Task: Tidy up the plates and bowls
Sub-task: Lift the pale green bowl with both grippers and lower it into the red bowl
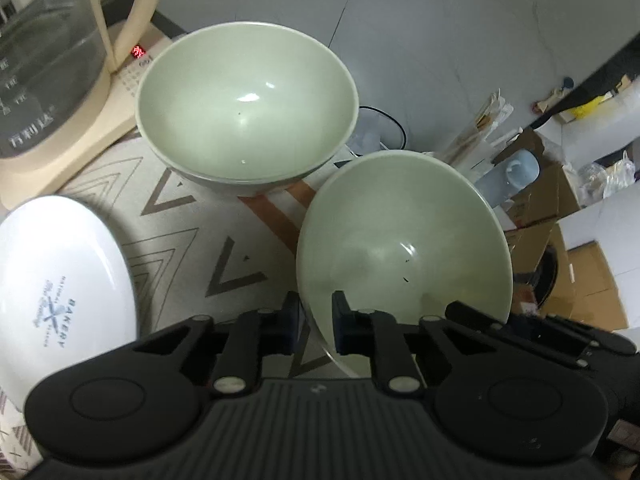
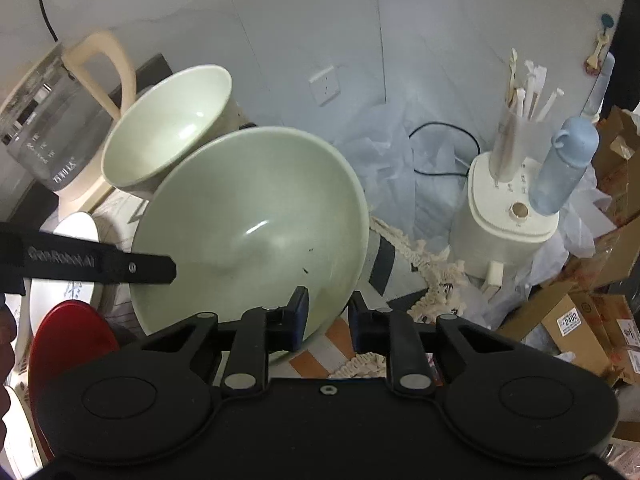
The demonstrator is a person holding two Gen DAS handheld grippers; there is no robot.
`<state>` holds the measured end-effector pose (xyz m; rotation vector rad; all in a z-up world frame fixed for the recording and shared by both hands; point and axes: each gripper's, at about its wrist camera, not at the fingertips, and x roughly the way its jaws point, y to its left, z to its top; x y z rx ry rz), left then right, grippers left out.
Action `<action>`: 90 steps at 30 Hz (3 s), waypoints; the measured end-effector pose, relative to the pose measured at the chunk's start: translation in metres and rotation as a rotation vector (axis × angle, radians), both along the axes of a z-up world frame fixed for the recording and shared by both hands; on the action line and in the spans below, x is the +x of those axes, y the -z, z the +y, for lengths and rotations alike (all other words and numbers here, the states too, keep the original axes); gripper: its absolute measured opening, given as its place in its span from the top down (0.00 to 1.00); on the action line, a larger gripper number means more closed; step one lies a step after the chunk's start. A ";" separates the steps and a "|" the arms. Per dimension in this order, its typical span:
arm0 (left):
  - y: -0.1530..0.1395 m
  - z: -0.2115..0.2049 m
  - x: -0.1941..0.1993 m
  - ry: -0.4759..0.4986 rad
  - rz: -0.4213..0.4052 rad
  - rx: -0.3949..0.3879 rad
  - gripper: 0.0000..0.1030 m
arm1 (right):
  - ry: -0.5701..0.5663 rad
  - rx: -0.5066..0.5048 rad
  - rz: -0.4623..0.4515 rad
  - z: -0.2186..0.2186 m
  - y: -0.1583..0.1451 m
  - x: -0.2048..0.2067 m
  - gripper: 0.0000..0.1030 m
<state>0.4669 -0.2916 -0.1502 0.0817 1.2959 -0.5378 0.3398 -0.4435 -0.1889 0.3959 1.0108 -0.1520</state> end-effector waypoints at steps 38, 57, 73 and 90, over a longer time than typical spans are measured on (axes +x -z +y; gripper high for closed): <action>-0.087 0.118 -0.081 -0.158 -0.177 -0.158 0.88 | -0.021 -0.098 -0.282 0.075 -0.092 -0.066 0.80; -0.058 0.163 -0.112 -0.202 -0.069 -0.113 0.88 | -0.077 -0.091 -0.229 0.114 -0.074 -0.083 0.81; -0.025 0.162 -0.110 -0.276 0.089 -0.077 0.85 | -0.131 -0.092 -0.172 0.114 -0.055 -0.065 0.84; -0.022 0.155 -0.106 -0.400 0.180 -0.062 0.76 | -0.304 -0.189 -0.128 0.121 -0.050 -0.040 0.89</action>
